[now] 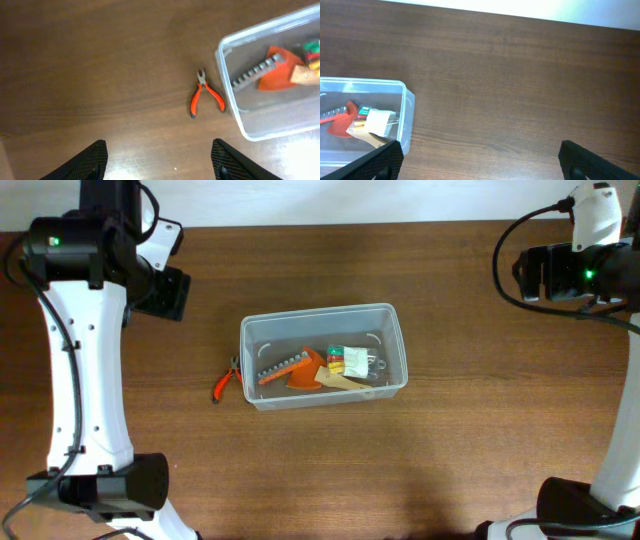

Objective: Pack container
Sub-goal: 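Release the socket rail and raise the left gripper back left, then lower the left gripper onto the red-handled pliers and close on them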

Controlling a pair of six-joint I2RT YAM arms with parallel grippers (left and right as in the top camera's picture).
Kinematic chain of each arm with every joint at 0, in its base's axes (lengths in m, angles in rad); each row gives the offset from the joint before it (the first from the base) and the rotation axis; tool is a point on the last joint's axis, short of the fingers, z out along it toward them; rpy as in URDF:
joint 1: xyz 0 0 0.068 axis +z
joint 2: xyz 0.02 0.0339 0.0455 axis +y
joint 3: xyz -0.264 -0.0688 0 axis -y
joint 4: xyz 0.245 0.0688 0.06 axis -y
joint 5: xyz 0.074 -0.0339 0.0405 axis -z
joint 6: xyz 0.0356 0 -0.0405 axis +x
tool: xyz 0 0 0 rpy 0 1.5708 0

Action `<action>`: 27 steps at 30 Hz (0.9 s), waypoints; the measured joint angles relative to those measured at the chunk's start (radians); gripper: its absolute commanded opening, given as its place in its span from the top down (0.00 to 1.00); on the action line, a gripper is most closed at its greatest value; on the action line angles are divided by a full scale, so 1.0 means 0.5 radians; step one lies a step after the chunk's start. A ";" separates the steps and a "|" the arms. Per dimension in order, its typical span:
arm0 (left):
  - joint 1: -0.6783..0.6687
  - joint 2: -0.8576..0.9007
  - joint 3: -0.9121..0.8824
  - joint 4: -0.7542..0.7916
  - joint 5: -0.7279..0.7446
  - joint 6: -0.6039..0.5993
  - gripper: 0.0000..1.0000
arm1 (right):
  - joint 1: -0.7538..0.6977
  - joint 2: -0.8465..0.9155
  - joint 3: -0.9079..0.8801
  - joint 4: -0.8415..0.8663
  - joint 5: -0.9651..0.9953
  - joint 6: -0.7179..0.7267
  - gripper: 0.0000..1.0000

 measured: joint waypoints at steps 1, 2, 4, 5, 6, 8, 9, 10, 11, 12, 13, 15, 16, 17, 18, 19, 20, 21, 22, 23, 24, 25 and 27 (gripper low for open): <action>0.000 0.000 -0.043 -0.002 0.011 0.001 0.31 | 0.000 0.000 0.000 -0.001 0.000 -0.002 0.01; 0.000 0.000 -0.078 -0.002 0.019 0.002 0.31 | 0.000 0.000 0.000 0.000 0.000 0.000 0.01; -0.002 -0.009 -0.179 0.000 0.037 0.002 0.31 | 0.000 0.000 0.000 0.000 0.000 -0.002 0.01; -0.002 -0.024 -0.238 0.002 0.043 0.002 0.31 | 0.000 0.000 0.000 -0.001 0.000 0.000 0.02; -0.002 -0.050 -0.312 0.014 0.050 0.002 0.31 | 0.000 0.000 0.000 -0.001 0.000 -0.001 0.01; -0.002 -0.132 -0.463 0.055 0.056 0.002 0.30 | 0.000 0.000 0.000 0.000 0.000 -0.002 0.01; -0.002 -0.201 -0.558 0.089 0.061 0.002 0.26 | 0.000 0.000 0.000 0.000 0.000 -0.001 0.01; -0.002 -0.299 -0.675 0.131 0.066 0.002 0.24 | 0.000 0.000 0.000 -0.001 0.000 0.000 0.01; -0.002 -0.392 -0.774 0.166 0.069 0.001 0.20 | 0.000 0.000 0.000 -0.001 0.000 -0.001 0.01; -0.002 -0.525 -0.903 0.236 0.074 -0.007 0.08 | 0.000 0.000 0.000 -0.002 0.000 -0.002 0.01; -0.002 -0.642 -1.011 0.278 0.075 -0.002 0.01 | 0.000 0.000 0.000 -0.003 0.000 -0.001 0.01; -0.002 -0.881 -1.244 0.414 0.081 -0.010 0.01 | 0.000 0.000 0.000 -0.007 0.000 -0.001 0.01; -0.002 -0.999 -1.379 0.513 0.083 -0.015 0.01 | 0.000 0.000 0.000 -0.007 0.000 -0.001 0.01; -0.002 -1.089 -1.503 0.607 0.087 -0.014 0.01 | 0.000 0.000 0.000 -0.008 -0.001 -0.001 0.01; 0.001 -1.155 -1.633 0.700 0.095 -0.014 0.01 | 0.000 0.000 0.000 -0.008 -0.001 0.001 0.01; 0.006 -1.192 -1.746 0.801 0.108 -0.015 0.01 | 0.000 0.000 0.000 -0.007 0.000 -0.001 0.01; 0.016 -1.199 -1.852 0.903 0.130 -0.015 0.01 | 0.000 0.000 0.000 -0.008 0.000 -0.001 0.01; 0.036 -1.170 -1.967 1.021 0.160 -0.017 0.01 | 0.000 0.000 0.000 -0.008 -0.001 -0.001 0.01; 0.051 -1.125 -2.029 1.072 0.176 -0.016 0.01 | 0.000 0.000 0.000 -0.008 0.000 -0.001 0.01; 0.072 -1.048 -2.097 1.131 0.196 -0.016 0.01 | 0.000 0.000 0.000 -0.008 0.000 0.000 0.01; 0.096 -0.957 -2.140 1.170 0.211 -0.015 0.01 | 0.000 0.000 0.000 -0.007 -0.001 0.000 0.01; 0.119 -0.858 -2.170 1.204 0.219 -0.014 0.01 | 0.000 0.000 0.000 -0.008 0.000 0.000 0.02; 0.150 -0.695 -2.188 1.268 0.227 -0.005 0.01 | 0.000 0.000 0.000 -0.008 -0.001 -0.001 0.01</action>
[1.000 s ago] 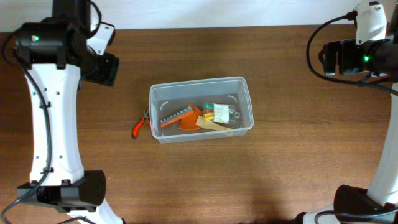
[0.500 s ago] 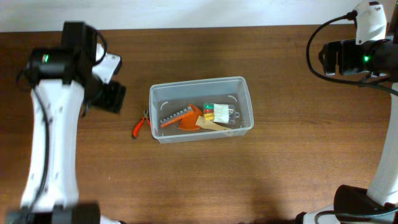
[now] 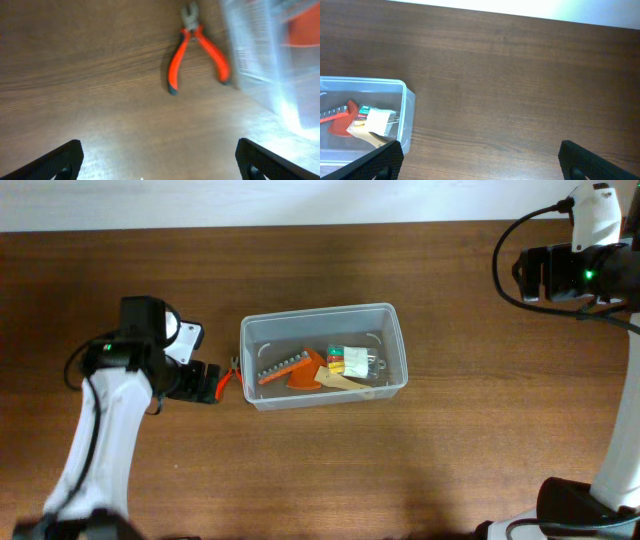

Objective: Pack container
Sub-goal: 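Lower the left gripper onto the red-handled pliers and close on them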

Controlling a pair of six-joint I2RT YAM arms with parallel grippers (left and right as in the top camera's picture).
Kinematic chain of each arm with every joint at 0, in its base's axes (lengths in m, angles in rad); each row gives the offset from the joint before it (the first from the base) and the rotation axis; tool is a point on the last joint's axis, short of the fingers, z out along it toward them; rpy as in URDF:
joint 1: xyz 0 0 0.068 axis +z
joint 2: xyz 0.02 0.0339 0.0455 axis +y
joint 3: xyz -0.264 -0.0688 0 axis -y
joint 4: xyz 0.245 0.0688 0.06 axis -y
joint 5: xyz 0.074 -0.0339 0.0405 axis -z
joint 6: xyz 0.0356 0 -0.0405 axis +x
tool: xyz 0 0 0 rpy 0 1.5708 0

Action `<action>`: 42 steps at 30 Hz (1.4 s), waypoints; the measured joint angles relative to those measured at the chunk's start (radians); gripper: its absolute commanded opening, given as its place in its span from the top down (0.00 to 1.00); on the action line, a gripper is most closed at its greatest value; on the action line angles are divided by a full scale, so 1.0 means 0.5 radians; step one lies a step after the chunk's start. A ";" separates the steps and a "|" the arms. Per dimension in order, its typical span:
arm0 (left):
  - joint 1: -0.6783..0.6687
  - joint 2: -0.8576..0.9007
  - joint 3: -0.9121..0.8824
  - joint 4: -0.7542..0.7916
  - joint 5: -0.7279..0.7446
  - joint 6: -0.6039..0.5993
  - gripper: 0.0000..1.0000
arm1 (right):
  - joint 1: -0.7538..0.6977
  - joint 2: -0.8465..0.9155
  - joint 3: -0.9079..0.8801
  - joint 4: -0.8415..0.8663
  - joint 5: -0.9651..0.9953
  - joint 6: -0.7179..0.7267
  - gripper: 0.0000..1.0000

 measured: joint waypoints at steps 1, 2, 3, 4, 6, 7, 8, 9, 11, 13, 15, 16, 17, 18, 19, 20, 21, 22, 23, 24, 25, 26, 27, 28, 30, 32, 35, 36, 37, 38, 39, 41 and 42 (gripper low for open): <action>0.012 0.074 -0.002 0.039 -0.002 0.013 0.01 | 0.000 0.000 0.000 0.000 0.001 0.001 0.01; 0.018 0.130 -0.002 0.069 -0.004 0.022 0.01 | 0.000 0.000 0.000 0.001 0.001 0.002 0.01; 0.020 0.179 -0.002 0.103 -0.006 0.031 0.01 | 0.000 0.000 0.000 0.000 0.001 0.001 0.01; 0.021 0.221 -0.002 0.137 -0.011 0.037 0.01 | 0.000 0.000 0.000 0.000 0.000 0.001 0.01; 0.020 0.302 -0.002 0.192 -0.014 0.044 0.01 | 0.000 0.000 0.000 0.000 0.000 0.001 0.01; 0.020 0.327 -0.002 0.212 -0.014 0.045 0.01 | 0.000 0.000 0.000 0.000 0.000 0.001 0.01; 0.020 0.358 -0.002 0.237 -0.018 0.052 0.01 | 0.000 0.000 0.000 0.000 0.000 0.001 0.01; 0.019 0.381 -0.002 0.253 -0.018 0.061 0.01 | 0.000 0.000 0.000 0.000 0.000 0.001 0.01; 0.014 0.420 -0.002 0.279 -0.018 0.087 0.01 | 0.000 0.000 0.000 0.000 -0.001 0.000 0.01; 0.003 0.454 -0.002 0.305 -0.022 0.105 0.01 | 0.000 0.000 0.000 0.000 -0.001 0.000 0.01; -0.007 0.480 -0.002 0.324 -0.026 0.120 0.01 | 0.000 0.000 0.000 0.000 -0.004 0.001 0.01; -0.011 0.495 -0.002 0.332 -0.027 0.129 0.01 | 0.000 0.000 0.000 0.000 -0.005 0.001 0.01; -0.011 0.513 -0.002 0.335 -0.026 0.139 0.01 | 0.000 0.000 0.000 0.000 -0.005 0.001 0.01; -0.012 0.538 -0.002 0.335 -0.027 0.156 0.01 | 0.000 0.000 0.000 0.000 -0.005 0.001 0.01; -0.013 0.556 -0.002 0.336 -0.027 0.169 0.01 | 0.000 0.000 0.000 0.000 -0.005 0.001 0.01; -0.017 0.580 -0.002 0.338 -0.028 0.186 0.01 | 0.000 0.000 0.000 0.000 -0.006 -0.001 0.01; -0.020 0.599 -0.002 0.343 -0.029 0.201 0.01 | 0.000 0.000 0.000 0.000 -0.006 0.000 0.02; -0.027 0.620 -0.002 0.350 -0.033 0.214 0.01 | 0.000 0.000 0.000 0.001 -0.005 -0.001 0.01; -0.037 0.645 -0.002 0.367 -0.036 0.226 0.01 | 0.000 0.000 0.000 0.000 -0.006 0.000 0.01; -0.047 0.658 -0.002 0.383 -0.036 0.233 0.01 | 0.000 0.000 0.000 0.000 -0.005 0.000 0.01; -0.056 0.679 -0.002 0.404 -0.039 0.241 0.01 | 0.000 0.000 0.000 0.000 -0.005 0.000 0.01; -0.066 0.695 -0.002 0.422 -0.041 0.248 0.01 | 0.000 0.000 0.000 0.000 -0.005 0.001 0.01; -0.076 0.716 -0.002 0.445 -0.041 0.255 0.01 | 0.000 0.000 0.000 0.000 -0.006 0.000 0.01; -0.087 0.732 -0.002 0.468 -0.043 0.257 0.01 | 0.000 0.000 0.000 0.000 -0.006 0.000 0.01; -0.105 0.749 -0.002 0.510 -0.043 0.273 0.01 | 0.000 0.000 0.000 0.000 -0.006 -0.001 0.01; -0.121 0.752 -0.002 0.546 -0.050 0.291 0.01 | 0.000 0.000 0.000 0.000 -0.006 0.001 0.01; -0.144 0.756 -0.002 0.575 -0.065 0.309 0.01 | 0.000 0.000 0.000 0.000 -0.006 0.001 0.01; -0.148 0.761 -0.002 0.574 -0.066 0.312 0.01 | 0.000 0.000 0.000 0.000 -0.006 0.000 0.01; -0.151 0.775 -0.002 0.573 -0.071 0.314 0.01 | 0.000 0.000 0.000 0.000 -0.005 0.001 0.01; -0.152 0.793 -0.002 0.573 -0.069 0.314 0.01 | 0.000 0.000 0.000 0.000 -0.005 -0.001 0.01; -0.151 0.805 0.008 0.568 -0.063 0.315 0.01 | 0.000 0.000 0.000 0.000 -0.006 0.001 0.01; -0.151 0.820 0.025 0.556 -0.061 0.315 0.01 | 0.000 0.000 0.000 0.000 -0.006 0.000 0.01; -0.151 0.825 0.032 0.549 -0.063 0.315 0.01 | 0.000 0.000 0.000 0.000 -0.006 0.000 0.01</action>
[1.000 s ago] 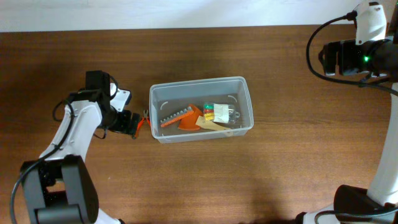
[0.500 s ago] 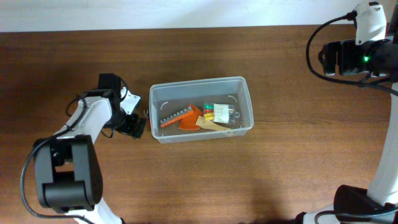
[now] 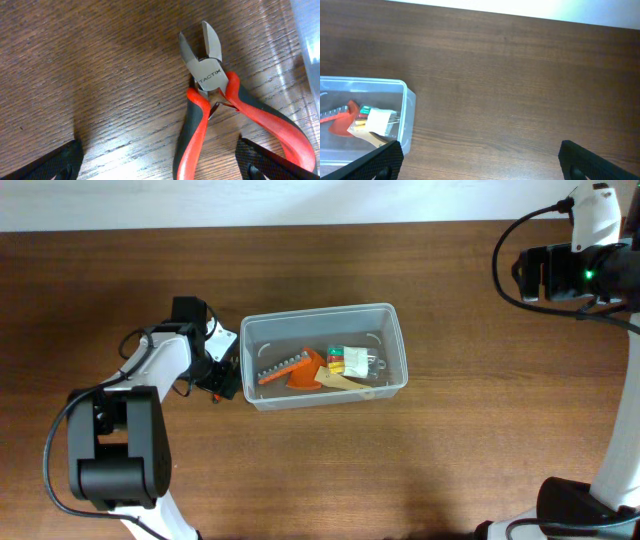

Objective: Pack container
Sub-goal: 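Lower the left gripper onto the red-handled pliers and close on them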

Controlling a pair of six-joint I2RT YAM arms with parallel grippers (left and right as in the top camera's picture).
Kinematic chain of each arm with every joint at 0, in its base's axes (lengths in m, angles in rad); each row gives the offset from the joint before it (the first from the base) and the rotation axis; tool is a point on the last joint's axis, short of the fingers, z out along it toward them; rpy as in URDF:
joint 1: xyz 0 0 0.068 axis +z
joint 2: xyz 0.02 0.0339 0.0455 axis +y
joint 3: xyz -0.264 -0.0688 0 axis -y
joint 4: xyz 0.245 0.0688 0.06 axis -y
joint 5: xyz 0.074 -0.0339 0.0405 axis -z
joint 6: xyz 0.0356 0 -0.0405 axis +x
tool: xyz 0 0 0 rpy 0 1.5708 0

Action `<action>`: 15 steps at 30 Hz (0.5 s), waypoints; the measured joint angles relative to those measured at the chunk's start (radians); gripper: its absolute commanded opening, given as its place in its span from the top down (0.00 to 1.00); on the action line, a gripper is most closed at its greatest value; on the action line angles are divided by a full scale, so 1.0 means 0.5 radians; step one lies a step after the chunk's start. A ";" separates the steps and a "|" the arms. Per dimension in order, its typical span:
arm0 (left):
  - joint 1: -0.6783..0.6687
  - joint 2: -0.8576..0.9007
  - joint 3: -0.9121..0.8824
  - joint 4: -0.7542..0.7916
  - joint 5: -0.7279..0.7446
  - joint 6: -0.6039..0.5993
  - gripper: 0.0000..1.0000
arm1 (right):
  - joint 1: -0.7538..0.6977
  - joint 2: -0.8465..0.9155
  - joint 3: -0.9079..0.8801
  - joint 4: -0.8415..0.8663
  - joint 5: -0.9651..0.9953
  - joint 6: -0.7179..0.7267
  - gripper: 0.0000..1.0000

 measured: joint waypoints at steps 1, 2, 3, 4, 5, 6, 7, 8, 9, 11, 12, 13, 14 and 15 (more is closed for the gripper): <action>0.000 0.006 0.007 -0.008 -0.001 0.000 0.01 | 0.000 0.000 0.000 0.000 0.000 -0.002 0.01; 0.000 0.011 0.014 -0.015 -0.002 0.000 0.01 | 0.000 0.000 0.000 0.000 0.000 -0.001 0.01; 0.000 0.014 0.018 -0.021 -0.004 0.000 0.01 | 0.000 0.000 0.000 0.000 0.000 0.000 0.01; 0.000 0.017 0.021 -0.024 -0.006 0.000 0.01 | 0.000 0.000 0.000 0.000 0.000 0.000 0.01; 0.000 0.017 0.023 -0.024 -0.007 0.000 0.01 | 0.000 0.000 0.000 0.000 0.000 0.001 0.01; 0.000 0.017 0.023 -0.025 -0.007 -0.001 0.00 | 0.000 0.000 0.000 0.000 0.000 0.000 0.01; 0.000 0.017 0.023 -0.025 -0.008 -0.001 0.02 | 0.000 0.000 0.000 0.000 0.000 -0.001 0.01; 0.000 0.017 0.023 -0.027 -0.008 -0.002 0.05 | 0.000 0.000 0.000 0.000 0.000 0.000 0.01; 0.000 0.017 0.024 -0.027 -0.008 -0.002 0.09 | 0.000 0.000 0.000 0.000 0.000 0.000 0.01; 0.000 0.020 0.027 -0.030 -0.007 -0.002 0.23 | 0.000 0.000 0.000 0.000 0.000 0.001 0.01; 0.000 0.021 0.029 -0.031 -0.008 -0.008 0.28 | 0.000 0.000 0.000 0.000 0.000 0.002 0.01; 0.000 0.021 0.031 -0.033 -0.008 -0.004 0.33 | 0.000 0.000 0.000 0.000 0.000 0.000 0.02; 0.000 0.022 0.033 -0.037 -0.008 -0.005 0.36 | 0.000 0.000 0.000 0.000 0.000 -0.001 0.01; 0.000 0.022 0.033 -0.041 -0.009 -0.002 0.40 | 0.000 0.000 0.000 0.000 0.000 -0.001 0.01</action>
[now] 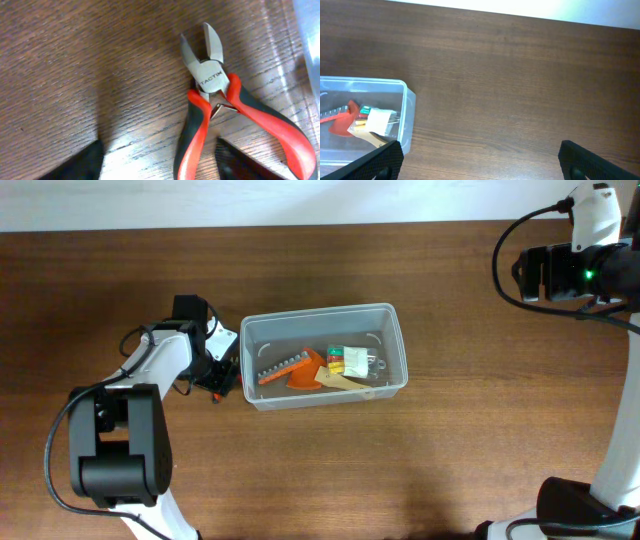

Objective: Pack container
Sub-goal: 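Lower the left gripper onto the red-handled pliers and close on them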

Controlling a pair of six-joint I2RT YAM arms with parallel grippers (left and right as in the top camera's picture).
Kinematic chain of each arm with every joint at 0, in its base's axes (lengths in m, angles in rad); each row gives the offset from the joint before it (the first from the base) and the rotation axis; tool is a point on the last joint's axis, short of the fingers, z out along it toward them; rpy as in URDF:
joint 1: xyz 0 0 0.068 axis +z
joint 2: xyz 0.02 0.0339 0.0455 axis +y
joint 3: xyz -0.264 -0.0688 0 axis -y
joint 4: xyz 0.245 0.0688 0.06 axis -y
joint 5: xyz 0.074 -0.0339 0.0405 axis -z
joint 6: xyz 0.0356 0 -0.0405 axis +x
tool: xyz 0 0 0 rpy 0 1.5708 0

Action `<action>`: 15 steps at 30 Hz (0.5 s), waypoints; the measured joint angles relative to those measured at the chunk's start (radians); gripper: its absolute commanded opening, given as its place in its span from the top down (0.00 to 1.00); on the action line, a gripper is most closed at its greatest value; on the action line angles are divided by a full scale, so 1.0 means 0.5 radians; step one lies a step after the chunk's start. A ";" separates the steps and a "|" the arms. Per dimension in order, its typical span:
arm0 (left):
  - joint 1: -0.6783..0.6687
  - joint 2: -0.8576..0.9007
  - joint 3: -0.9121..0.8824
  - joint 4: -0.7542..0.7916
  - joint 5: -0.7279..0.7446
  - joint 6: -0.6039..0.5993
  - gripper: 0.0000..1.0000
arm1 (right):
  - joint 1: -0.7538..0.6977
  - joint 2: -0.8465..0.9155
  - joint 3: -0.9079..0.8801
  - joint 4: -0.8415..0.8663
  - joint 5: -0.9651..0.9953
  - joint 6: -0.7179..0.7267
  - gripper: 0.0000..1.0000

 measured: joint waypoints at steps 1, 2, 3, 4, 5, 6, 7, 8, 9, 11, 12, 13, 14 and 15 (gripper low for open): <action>0.000 0.000 0.001 -0.004 0.000 -0.004 0.43 | 0.000 0.000 0.000 0.000 0.000 0.002 0.01; 0.000 0.001 0.002 -0.009 -0.001 -0.003 0.46 | 0.000 0.000 0.000 0.000 0.000 0.002 0.01; 0.000 0.002 0.002 -0.014 -0.002 -0.004 0.50 | 0.000 0.000 0.000 0.000 0.000 0.001 0.01; 0.000 0.002 0.003 -0.020 -0.005 -0.003 0.52 | 0.000 0.000 0.000 0.000 0.000 0.000 0.01; 0.000 0.002 0.005 -0.026 -0.007 -0.003 0.56 | 0.000 0.000 0.000 0.000 0.000 0.001 0.01; 0.000 0.002 0.005 -0.031 -0.007 -0.002 0.62 | 0.000 0.000 0.000 0.000 0.000 0.002 0.01; 0.000 0.002 0.005 -0.034 -0.010 -0.005 0.65 | 0.000 0.000 0.000 0.000 0.001 0.001 0.01; 0.000 0.002 0.005 -0.037 -0.010 -0.004 0.66 | 0.000 0.000 0.000 0.000 0.000 0.001 0.01; 0.000 0.002 0.005 -0.041 -0.011 0.001 0.69 | 0.000 0.000 0.000 0.000 0.000 0.001 0.01; 0.000 0.002 0.005 -0.043 -0.014 -0.007 0.79 | 0.000 0.000 0.000 0.000 0.000 0.002 0.01; 0.000 0.002 0.005 -0.049 -0.015 -0.003 0.81 | 0.000 0.000 0.000 0.000 0.000 0.000 0.01; 0.000 0.002 0.005 -0.051 -0.016 0.003 0.84 | 0.000 0.000 0.000 0.000 0.000 0.002 0.01; 0.000 0.002 0.005 -0.056 -0.016 0.000 0.88 | 0.000 0.000 0.000 0.000 0.000 0.002 0.01; 0.000 0.002 0.005 -0.061 -0.016 -0.002 0.91 | 0.000 0.000 0.000 0.000 0.000 0.001 0.01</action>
